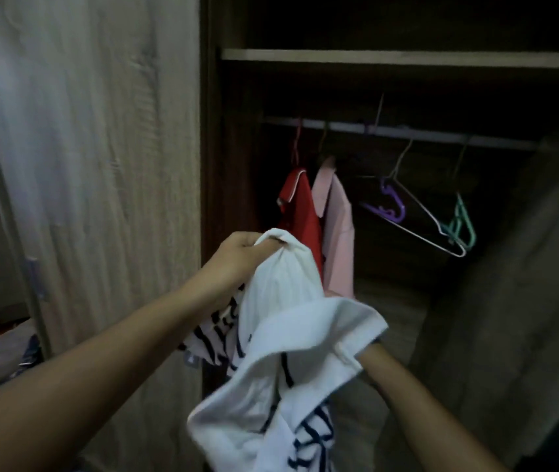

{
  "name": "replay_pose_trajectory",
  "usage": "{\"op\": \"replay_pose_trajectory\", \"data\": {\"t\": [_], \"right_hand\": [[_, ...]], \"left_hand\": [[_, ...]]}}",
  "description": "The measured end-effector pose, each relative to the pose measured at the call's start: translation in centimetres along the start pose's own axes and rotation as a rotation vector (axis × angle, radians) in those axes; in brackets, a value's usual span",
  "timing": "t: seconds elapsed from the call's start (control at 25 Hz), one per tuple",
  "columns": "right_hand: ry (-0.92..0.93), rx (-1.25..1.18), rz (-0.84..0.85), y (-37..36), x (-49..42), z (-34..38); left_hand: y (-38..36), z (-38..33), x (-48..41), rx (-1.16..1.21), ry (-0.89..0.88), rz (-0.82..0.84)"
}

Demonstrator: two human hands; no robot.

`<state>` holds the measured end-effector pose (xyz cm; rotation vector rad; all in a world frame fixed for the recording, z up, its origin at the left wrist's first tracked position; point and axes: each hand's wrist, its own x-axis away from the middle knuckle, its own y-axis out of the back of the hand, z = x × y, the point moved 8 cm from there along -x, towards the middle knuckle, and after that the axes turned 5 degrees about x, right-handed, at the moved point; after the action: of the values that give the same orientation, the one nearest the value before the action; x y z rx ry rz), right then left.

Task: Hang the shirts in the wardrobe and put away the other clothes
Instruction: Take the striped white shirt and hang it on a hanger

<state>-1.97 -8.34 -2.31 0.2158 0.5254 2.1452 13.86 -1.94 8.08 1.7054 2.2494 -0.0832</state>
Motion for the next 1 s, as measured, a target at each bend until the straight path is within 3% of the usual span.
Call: {"op": "replay_pose_trajectory", "data": {"t": [0.08,0.16,0.36,0.52,0.64,0.76,0.88,1.0], "right_hand": [[0.161,-0.252,-0.161,2.5,0.7,1.0],[0.354,-0.429,-0.180,4.0,2.3,3.0],[0.527,0.032,-0.329,2.2,2.6,4.2],[0.379,-0.111,-0.411,2.9,0.4,7.7],[0.253,-0.131,-0.372,3.2,-2.8,9.7],[0.185,-0.117,-0.389,2.5,-5.4,9.7],[0.109,-0.189,-0.436,2.2,-6.6,9.0],[0.067,-0.282,-0.446,2.5,-6.4,9.1]], "left_hand": [[0.0,0.1,-0.8,0.041,0.057,-0.031],[0.1,-0.4,-1.5,0.066,0.124,-0.039],[0.6,-1.5,-2.2,0.105,0.118,0.093],[2.7,0.2,-3.5,-0.089,0.057,0.059],[5.4,4.6,-3.9,-0.437,-0.069,-0.135],[5.2,6.0,0.0,-0.355,-0.294,-0.300],[2.4,7.2,5.1,-0.204,-0.281,-0.195],[-1.3,9.9,8.3,-0.300,-0.288,0.029]]}}
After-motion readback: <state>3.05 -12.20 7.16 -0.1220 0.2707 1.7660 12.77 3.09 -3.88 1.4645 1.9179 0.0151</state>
